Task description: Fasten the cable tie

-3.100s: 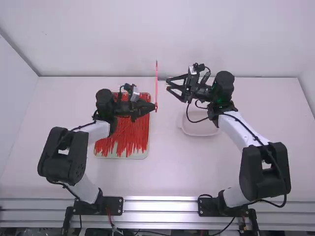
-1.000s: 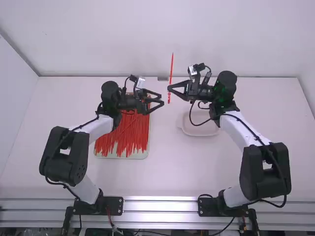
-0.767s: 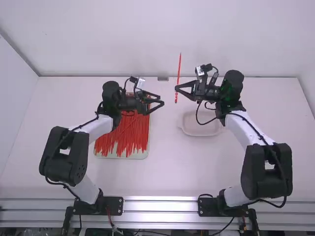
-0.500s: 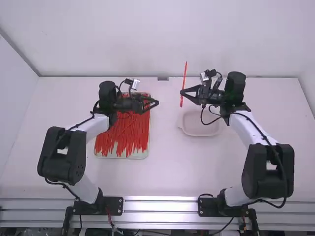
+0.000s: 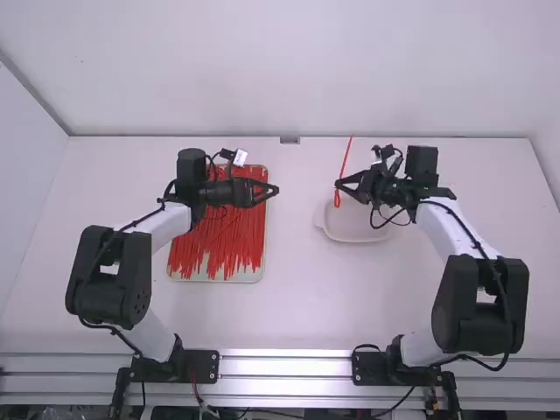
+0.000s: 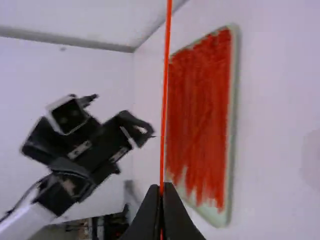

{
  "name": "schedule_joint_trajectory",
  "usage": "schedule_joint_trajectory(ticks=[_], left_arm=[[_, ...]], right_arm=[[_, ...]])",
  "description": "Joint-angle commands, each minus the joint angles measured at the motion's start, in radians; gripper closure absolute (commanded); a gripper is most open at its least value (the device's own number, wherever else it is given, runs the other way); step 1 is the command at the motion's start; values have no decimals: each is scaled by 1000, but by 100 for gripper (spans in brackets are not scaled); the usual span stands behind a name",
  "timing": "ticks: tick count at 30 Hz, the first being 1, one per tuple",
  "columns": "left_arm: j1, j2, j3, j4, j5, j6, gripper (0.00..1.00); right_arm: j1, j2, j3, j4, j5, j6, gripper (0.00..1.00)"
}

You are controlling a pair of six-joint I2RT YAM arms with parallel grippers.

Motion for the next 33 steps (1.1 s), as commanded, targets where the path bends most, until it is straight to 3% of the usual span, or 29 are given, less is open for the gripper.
schedule_joint_trajectory(ticks=[1,14,20,33], left_arm=[[10,5,21,-16,-20,40,1],[11,5,21,-113,-86,82,1],[11,5,21,-120,-87,88,1],[11,5,21,-149,-128,88,1]], right_arm=[[8,-13,21,-33,142,-113,100],[88,-13,19,-202,608,-211,100],[113,-13,-30,-148,716,-217,100],[105,-13,-159,-11,747,-195,100]])
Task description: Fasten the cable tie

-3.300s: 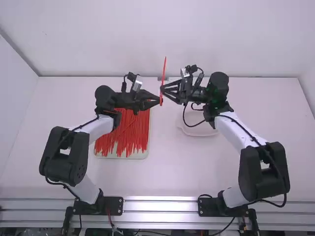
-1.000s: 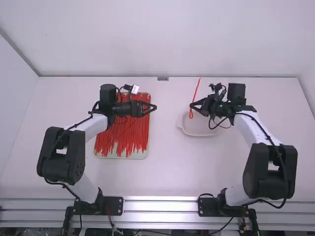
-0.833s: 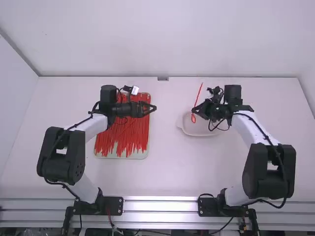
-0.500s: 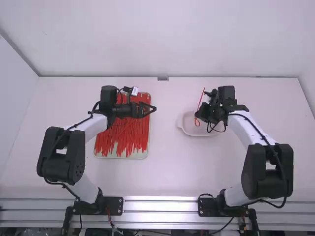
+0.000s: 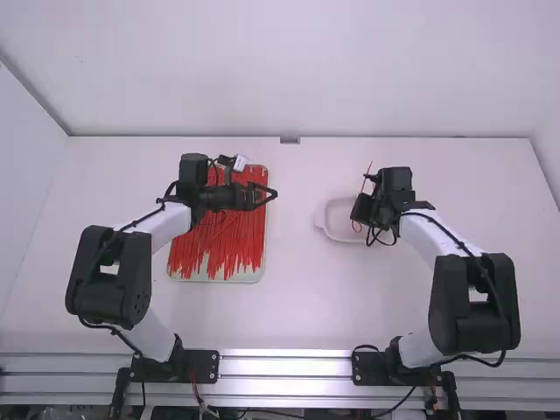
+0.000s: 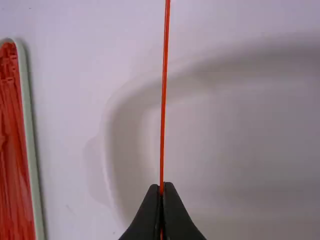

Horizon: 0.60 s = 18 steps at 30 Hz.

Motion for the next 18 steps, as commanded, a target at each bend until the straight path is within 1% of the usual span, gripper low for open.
schedule_joint_trajectory(ticks=[1,8,10,12,17,18], left_arm=[[11,5,21,-3,4,21,1],[11,5,21,-13,3,21,1],[11,5,21,-16,3,21,1],[11,5,21,-19,4,21,1],[11,5,21,-18,19,22,1],[11,5,21,-15,29,21,1]], right_arm=[[0,-13,-15,9,21,2,100],[1,-13,-15,16,22,2,100],[1,-13,-15,14,23,2,94],[-2,-13,-15,16,24,2,85],[-2,-13,-15,16,37,2,64],[-2,-13,-15,16,37,2,43]])
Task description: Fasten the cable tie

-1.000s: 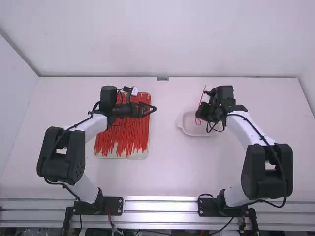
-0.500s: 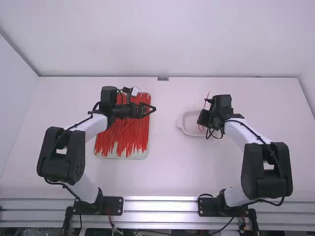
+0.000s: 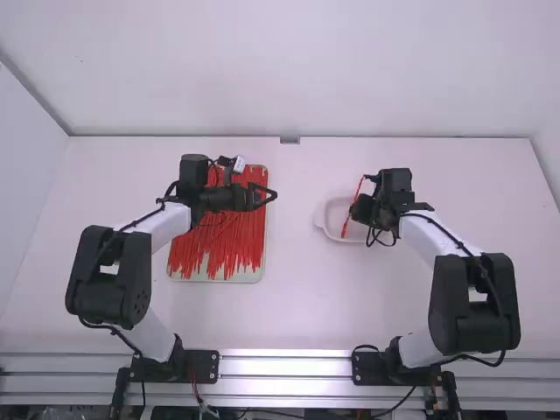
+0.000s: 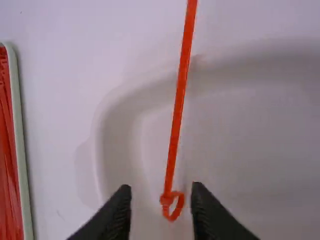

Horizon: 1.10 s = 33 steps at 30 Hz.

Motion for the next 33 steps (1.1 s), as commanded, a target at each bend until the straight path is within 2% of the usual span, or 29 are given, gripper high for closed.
schedule_joint_trajectory(ticks=[1,6,12,16,21,25,31,33], left_arm=[[11,5,21,3,27,18,1],[13,5,21,6,16,14,1],[55,-24,21,-21,15,-26,1],[89,-82,21,-94,7,18,1],[110,-211,21,-270,-97,65,1],[99,-293,21,-343,-177,74,1],[106,-384,21,-415,-262,66,1],[87,-405,0,-394,-283,87,3]], right_arm=[[0,-13,-8,1,8,0,2],[-1,-13,-1,-13,5,0,2],[1,-37,57,-151,4,18,2],[0,-75,84,-210,-4,18,2],[18,-155,104,-282,-3,27,2],[41,-216,104,-323,6,52,2],[73,-277,104,-345,4,52,2],[52,-298,83,-324,25,31,4]])
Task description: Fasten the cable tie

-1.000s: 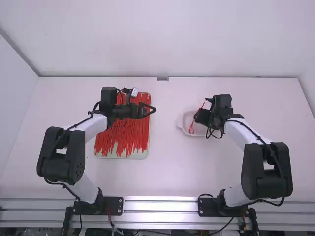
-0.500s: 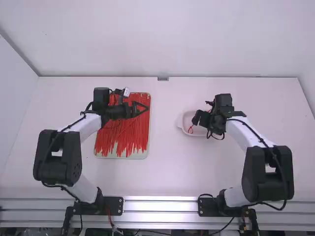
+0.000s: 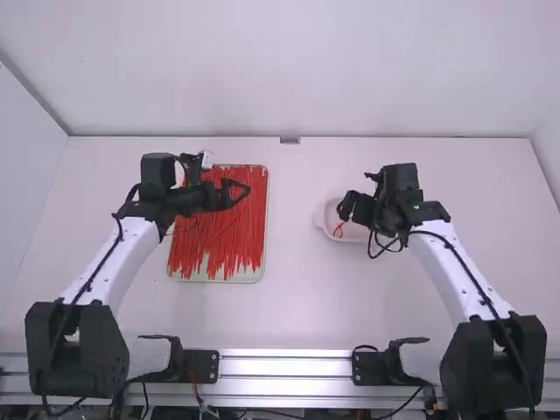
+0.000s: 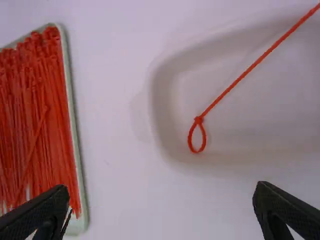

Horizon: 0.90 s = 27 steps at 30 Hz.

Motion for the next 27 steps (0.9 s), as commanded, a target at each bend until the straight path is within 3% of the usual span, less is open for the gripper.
schedule_joint_trajectory(ticks=[1,11,17,27], left_arm=[[-14,-45,-2,15,-58,38,3],[-14,-180,-137,150,-192,172,17],[-14,-281,-238,185,-294,274,27],[-14,-501,-458,185,-513,309,49]], right_arm=[[-16,-42,3,15,25,-17,4],[-144,-178,-133,152,161,-153,18],[-144,-281,-236,255,265,-257,28],[-144,-503,-458,477,266,-415,50]])
